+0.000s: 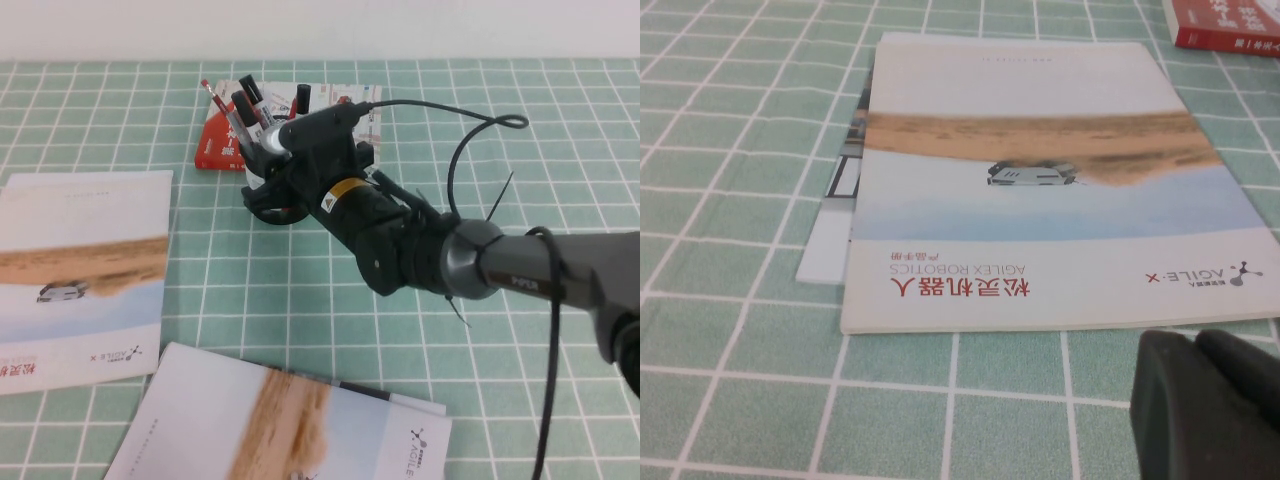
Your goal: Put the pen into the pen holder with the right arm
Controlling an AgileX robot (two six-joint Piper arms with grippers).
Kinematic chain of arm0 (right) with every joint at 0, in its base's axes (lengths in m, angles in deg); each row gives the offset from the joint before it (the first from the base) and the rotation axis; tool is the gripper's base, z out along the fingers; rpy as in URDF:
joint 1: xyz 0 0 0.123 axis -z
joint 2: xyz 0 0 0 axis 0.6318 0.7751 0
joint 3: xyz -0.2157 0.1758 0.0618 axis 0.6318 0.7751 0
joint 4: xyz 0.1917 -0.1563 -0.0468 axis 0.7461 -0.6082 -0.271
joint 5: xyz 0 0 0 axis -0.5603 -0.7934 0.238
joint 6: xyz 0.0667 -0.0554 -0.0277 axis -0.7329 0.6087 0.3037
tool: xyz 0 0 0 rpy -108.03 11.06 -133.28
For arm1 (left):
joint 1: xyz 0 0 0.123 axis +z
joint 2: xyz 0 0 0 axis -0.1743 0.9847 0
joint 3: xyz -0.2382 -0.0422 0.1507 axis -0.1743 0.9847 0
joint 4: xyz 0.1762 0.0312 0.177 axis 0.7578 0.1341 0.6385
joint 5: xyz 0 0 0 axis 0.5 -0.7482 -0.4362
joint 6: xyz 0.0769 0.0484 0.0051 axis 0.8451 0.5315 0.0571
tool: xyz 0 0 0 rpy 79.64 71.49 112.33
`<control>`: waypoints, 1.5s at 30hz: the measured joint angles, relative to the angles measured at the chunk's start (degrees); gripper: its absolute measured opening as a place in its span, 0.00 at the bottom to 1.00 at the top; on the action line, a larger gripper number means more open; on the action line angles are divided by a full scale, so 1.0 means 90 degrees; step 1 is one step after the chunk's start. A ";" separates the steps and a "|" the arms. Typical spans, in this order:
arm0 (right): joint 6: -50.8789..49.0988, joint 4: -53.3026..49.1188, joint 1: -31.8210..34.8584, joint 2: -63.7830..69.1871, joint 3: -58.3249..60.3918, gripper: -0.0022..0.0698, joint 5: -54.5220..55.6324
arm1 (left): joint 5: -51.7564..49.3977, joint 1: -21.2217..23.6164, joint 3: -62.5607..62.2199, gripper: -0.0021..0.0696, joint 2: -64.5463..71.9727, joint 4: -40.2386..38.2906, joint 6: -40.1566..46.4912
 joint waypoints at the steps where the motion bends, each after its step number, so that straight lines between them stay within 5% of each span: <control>1: 0.0000 0.0000 -0.0001 -0.0060 0.0000 0.51 -0.0187 | 0.0000 0.0000 0.0000 0.02 0.0000 0.0000 0.0000; 8: 0.0000 -0.0011 -0.0001 -0.0703 0.0000 0.44 -0.2002 | 0.0000 0.0000 0.0000 0.02 0.0000 0.0000 0.0000; 13: 0.0053 -0.0034 -0.0052 -0.1503 0.0000 0.12 -0.4067 | 0.0000 0.0000 0.0000 0.02 0.0000 0.0000 0.0000; 16: 0.0130 -0.0155 -0.0121 -0.2115 0.0029 0.04 -0.5066 | 0.0000 0.0000 0.0000 0.02 0.0000 0.0000 0.0000; 32: 0.0168 -0.0507 -0.0180 -0.6242 0.3029 0.00 -0.6768 | 0.0000 0.0000 0.0000 0.02 0.0000 0.0000 0.0000; 45: 0.0144 -0.0699 -0.0180 -0.6764 0.3514 0.00 -0.7977 | 0.0000 0.0000 0.0000 0.02 0.0000 0.0000 0.0000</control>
